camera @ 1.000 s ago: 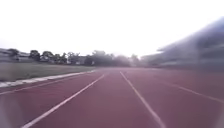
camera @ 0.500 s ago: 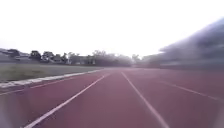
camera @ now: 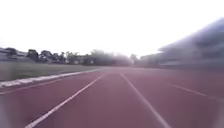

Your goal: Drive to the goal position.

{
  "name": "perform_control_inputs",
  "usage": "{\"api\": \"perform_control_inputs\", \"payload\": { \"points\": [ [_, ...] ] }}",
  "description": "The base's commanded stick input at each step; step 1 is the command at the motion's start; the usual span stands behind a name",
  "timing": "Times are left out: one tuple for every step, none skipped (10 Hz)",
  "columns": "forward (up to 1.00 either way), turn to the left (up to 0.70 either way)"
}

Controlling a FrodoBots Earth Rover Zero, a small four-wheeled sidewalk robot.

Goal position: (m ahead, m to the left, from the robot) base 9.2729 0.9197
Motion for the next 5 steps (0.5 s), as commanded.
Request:
{"api": "perform_control_inputs", "payload": {
  "points": [
    [0.7, 0.01],
    [0.7, 0.0],
    [0.7, 0.0],
    [0.7, -0.01],
    [0.7, -0.03]
  ]
}}
